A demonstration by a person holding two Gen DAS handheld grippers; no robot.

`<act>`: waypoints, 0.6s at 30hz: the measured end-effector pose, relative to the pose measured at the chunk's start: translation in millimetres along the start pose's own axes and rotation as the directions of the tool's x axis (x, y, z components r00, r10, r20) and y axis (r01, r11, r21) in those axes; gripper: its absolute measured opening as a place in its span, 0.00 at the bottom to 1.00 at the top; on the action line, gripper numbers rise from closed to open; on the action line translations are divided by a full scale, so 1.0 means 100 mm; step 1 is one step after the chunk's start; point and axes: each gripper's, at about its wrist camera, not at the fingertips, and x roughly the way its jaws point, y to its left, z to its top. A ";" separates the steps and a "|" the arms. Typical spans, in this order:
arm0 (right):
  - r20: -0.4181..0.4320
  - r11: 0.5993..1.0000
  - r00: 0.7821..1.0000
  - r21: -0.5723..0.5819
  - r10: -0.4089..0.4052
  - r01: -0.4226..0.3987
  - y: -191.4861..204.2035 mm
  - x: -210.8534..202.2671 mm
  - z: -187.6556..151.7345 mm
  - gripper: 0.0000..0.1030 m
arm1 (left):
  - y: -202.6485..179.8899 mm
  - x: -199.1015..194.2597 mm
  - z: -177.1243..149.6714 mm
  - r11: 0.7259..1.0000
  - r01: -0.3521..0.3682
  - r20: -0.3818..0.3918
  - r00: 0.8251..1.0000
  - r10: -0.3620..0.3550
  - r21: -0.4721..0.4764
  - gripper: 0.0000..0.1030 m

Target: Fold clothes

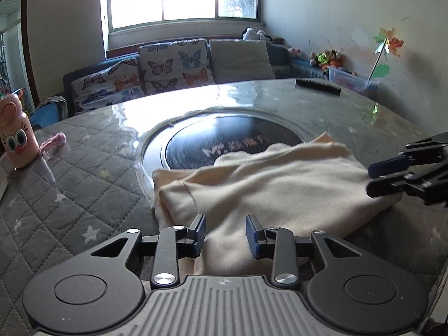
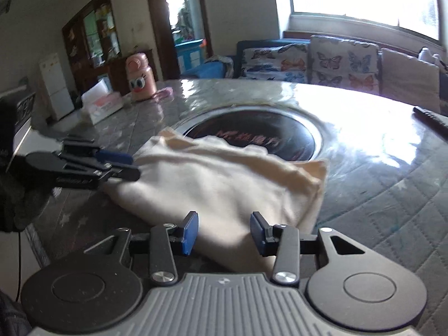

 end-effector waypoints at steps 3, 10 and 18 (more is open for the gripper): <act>0.002 1.000 1.000 0.022 -0.014 0.014 -0.08 0.09 0.08 0.40 | 0.00 0.00 0.06 1.000 -0.001 0.017 1.000 0.001 0.002 0.34; 0.006 0.996 0.999 0.073 -0.046 0.046 -0.28 0.31 0.26 0.40 | 0.10 0.17 0.08 1.000 -0.019 -0.019 1.000 0.018 -0.025 0.34; 0.004 0.991 0.997 0.110 -0.075 0.074 -0.39 0.40 0.33 0.36 | 0.21 0.18 0.11 0.998 -0.008 -0.020 1.000 0.006 -0.061 0.34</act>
